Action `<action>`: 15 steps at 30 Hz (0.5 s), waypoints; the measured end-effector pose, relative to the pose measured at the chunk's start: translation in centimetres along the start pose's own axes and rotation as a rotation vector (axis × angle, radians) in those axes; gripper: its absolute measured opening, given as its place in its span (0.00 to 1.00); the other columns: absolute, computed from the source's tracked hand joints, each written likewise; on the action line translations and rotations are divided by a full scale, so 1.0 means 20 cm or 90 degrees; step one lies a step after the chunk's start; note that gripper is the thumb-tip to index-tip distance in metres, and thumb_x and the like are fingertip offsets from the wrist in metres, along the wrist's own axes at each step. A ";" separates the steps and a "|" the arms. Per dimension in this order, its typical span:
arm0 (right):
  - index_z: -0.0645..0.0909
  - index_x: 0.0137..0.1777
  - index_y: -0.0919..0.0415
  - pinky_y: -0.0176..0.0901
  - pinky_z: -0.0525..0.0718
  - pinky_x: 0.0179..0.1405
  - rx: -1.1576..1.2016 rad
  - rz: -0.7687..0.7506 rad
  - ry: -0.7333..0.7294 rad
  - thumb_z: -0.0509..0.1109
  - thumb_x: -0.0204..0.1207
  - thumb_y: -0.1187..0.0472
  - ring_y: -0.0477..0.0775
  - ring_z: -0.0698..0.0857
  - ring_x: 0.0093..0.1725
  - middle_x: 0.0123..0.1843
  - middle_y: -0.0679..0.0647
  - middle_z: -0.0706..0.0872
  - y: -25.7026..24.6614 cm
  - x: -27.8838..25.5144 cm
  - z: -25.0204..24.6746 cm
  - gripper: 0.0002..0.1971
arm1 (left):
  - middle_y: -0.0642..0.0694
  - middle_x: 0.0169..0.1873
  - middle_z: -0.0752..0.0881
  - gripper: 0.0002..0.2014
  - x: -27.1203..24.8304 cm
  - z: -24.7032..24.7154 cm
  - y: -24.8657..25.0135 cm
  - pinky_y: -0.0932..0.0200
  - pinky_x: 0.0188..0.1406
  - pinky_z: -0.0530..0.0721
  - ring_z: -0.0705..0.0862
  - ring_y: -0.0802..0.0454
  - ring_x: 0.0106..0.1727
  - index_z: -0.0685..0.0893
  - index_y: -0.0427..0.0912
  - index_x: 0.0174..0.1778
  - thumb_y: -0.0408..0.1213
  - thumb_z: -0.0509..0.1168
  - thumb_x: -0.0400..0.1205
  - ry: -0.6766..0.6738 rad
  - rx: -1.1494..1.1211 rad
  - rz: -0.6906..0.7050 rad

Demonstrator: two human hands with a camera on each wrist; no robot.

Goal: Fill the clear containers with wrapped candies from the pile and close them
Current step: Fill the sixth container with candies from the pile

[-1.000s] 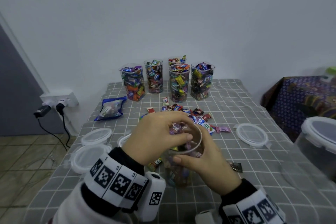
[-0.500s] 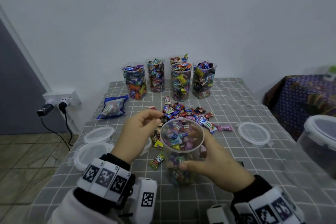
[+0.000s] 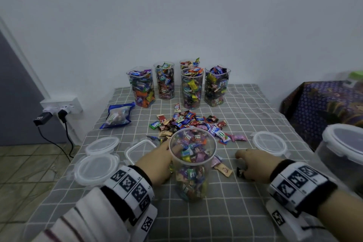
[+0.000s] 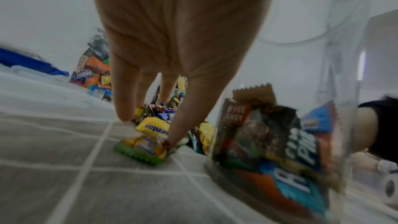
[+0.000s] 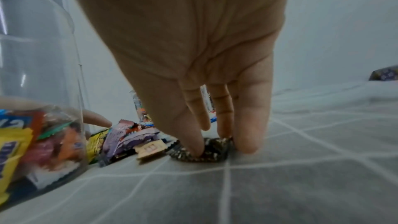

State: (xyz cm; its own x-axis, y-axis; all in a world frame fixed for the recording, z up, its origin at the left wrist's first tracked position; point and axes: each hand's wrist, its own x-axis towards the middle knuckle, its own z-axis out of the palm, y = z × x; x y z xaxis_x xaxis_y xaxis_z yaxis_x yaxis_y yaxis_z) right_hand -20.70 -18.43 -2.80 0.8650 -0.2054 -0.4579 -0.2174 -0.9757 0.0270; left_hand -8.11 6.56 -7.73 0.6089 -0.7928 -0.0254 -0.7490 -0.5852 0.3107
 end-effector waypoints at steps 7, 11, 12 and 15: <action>0.63 0.77 0.52 0.43 0.78 0.58 0.139 -0.044 0.038 0.68 0.74 0.62 0.57 0.79 0.65 0.69 0.57 0.78 -0.17 0.17 -0.03 0.31 | 0.49 0.81 0.55 0.38 0.12 0.09 -0.14 0.45 0.75 0.70 0.61 0.47 0.80 0.51 0.67 0.76 0.39 0.67 0.80 0.037 0.089 0.007; 0.61 0.76 0.42 0.57 0.84 0.58 0.182 -0.105 0.053 0.74 0.52 0.44 0.58 0.81 0.63 0.70 0.54 0.77 -0.23 0.29 -0.03 0.47 | 0.47 0.81 0.54 0.40 0.17 0.07 -0.24 0.44 0.70 0.75 0.67 0.43 0.78 0.52 0.61 0.80 0.40 0.69 0.78 0.010 0.112 -0.025; 0.60 0.76 0.40 0.59 0.84 0.57 0.182 -0.117 0.048 0.74 0.47 0.40 0.60 0.81 0.63 0.69 0.55 0.77 -0.21 0.38 0.01 0.51 | 0.47 0.81 0.56 0.41 0.17 0.06 -0.25 0.43 0.69 0.76 0.68 0.43 0.77 0.50 0.64 0.79 0.42 0.69 0.77 0.003 0.107 -0.028; 0.53 0.76 0.36 0.61 0.84 0.56 0.132 -0.133 0.040 0.75 0.39 0.35 0.60 0.78 0.64 0.71 0.54 0.70 -0.25 0.42 0.01 0.60 | 0.46 0.80 0.59 0.41 0.20 0.04 -0.25 0.43 0.70 0.74 0.68 0.42 0.77 0.51 0.62 0.80 0.42 0.69 0.77 -0.019 0.115 -0.035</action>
State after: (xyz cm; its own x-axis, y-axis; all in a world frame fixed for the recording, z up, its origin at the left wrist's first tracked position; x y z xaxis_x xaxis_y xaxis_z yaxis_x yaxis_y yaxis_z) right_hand -12.50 -15.26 -6.94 0.9258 -0.0120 -0.3777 -0.1135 -0.9621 -0.2478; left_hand -2.09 6.12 -10.08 0.6442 -0.7620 -0.0667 -0.7512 -0.6467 0.1321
